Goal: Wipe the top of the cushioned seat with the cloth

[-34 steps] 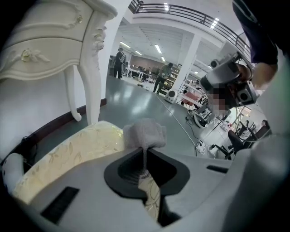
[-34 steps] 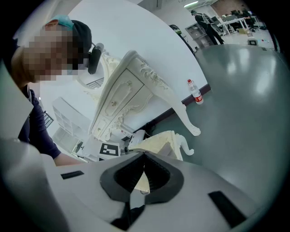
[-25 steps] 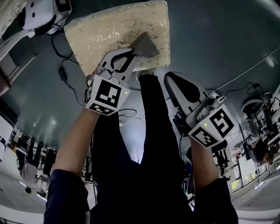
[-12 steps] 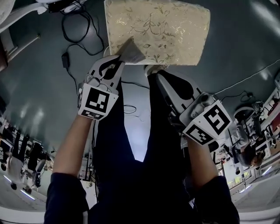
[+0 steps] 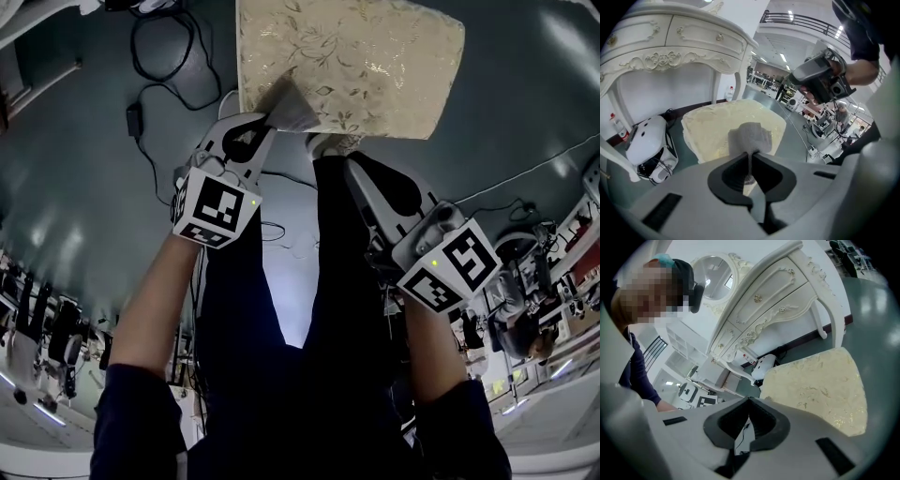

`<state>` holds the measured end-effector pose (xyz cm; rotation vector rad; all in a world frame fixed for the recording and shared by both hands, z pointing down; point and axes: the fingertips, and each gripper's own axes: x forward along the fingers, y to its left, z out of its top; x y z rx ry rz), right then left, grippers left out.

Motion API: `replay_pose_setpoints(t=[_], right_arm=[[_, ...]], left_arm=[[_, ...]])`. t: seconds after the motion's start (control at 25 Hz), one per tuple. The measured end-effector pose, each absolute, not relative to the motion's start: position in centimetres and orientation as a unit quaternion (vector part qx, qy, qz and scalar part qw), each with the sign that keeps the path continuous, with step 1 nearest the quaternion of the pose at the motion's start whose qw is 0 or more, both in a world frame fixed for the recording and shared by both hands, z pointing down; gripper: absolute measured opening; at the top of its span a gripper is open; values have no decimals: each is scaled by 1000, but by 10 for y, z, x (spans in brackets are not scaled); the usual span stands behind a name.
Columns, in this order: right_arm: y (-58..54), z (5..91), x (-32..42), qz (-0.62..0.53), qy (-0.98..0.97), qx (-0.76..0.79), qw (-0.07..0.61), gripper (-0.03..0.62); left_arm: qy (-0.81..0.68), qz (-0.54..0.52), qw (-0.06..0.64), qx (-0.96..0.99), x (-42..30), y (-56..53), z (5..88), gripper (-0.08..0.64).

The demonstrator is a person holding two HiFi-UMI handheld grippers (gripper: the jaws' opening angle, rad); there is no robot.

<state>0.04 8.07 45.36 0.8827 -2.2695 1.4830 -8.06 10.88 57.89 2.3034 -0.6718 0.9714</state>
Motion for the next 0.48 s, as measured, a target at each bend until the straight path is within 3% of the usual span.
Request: replay_pose_setpoints(t=[0.48], right_arm=[[90, 467, 90, 527, -765, 349, 122, 25]], left_arm=[[-194, 370, 266, 869, 15, 116, 589, 26]])
